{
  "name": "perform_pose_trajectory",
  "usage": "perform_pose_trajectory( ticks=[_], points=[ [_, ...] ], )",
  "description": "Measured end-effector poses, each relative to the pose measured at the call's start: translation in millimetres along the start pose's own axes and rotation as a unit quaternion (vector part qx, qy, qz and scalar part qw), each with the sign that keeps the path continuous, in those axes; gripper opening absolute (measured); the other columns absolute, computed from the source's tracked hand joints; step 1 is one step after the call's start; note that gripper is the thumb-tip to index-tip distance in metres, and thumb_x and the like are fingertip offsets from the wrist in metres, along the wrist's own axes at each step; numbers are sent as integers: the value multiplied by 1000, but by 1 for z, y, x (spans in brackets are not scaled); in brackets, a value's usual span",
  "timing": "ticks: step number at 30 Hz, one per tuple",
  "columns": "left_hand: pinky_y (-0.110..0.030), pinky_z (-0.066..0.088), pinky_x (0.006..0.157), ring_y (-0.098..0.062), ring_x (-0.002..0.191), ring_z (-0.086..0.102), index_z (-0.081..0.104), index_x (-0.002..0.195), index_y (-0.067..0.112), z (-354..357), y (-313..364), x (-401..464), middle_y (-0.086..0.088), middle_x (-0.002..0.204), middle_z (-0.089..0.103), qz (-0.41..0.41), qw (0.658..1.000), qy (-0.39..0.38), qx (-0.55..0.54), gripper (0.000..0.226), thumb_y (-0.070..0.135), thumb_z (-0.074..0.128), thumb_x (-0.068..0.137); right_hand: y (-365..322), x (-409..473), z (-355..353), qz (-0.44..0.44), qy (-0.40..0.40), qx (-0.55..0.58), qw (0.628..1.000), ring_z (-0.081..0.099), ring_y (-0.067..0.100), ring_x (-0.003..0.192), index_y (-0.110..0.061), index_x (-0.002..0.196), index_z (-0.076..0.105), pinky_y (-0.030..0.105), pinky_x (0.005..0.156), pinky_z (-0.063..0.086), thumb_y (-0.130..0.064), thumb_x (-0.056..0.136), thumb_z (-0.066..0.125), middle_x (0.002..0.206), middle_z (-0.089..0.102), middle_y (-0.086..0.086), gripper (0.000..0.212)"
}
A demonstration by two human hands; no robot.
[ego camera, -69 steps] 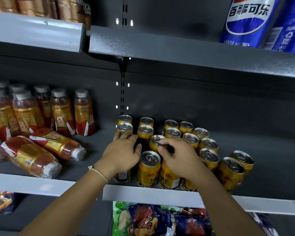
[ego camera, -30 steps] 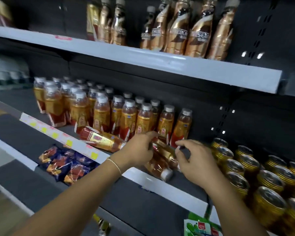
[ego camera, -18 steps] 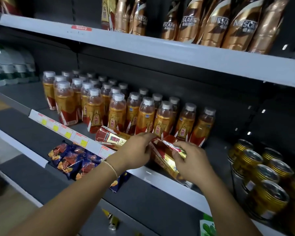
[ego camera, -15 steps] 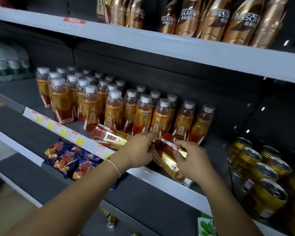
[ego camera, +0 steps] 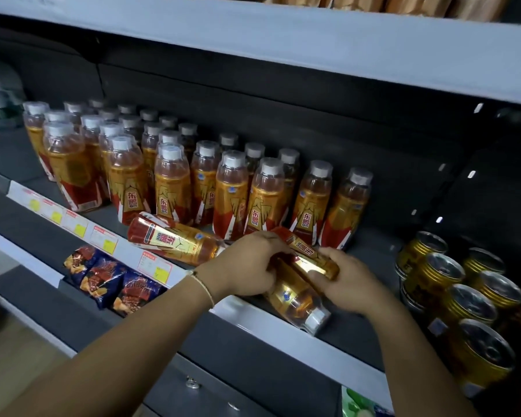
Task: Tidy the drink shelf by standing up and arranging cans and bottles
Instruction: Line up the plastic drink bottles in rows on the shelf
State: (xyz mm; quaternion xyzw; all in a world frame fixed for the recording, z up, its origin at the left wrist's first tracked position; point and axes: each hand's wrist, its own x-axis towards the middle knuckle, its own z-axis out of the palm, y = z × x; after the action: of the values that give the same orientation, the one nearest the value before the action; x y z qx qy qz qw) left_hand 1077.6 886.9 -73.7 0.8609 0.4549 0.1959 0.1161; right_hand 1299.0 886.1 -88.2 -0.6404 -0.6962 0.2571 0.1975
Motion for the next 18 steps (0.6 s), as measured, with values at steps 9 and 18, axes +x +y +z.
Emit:
perform_pose_trajectory(
  ticks=[9,18],
  points=[
    [-36,48,99,-21,118,53,63,124,11,2,-6,19,-7,124,61,21,999,32,2,43,9,52,83,2,4,-8,36,-25,108,993,68,2,98,-38,129,58,35,94,55,-19,80,84,104,71,-19,59],
    [-34,48,99,-19,116,55,51,134,21,-9,-15,49,-1,129,58,36,999,-25,-20,51,26,68,86,-32,-2,-45,-24,89,71,993,65,-2,100,-33,131,62,18,86,53,-18,58,99,117,66,-14,84]
  ],
)
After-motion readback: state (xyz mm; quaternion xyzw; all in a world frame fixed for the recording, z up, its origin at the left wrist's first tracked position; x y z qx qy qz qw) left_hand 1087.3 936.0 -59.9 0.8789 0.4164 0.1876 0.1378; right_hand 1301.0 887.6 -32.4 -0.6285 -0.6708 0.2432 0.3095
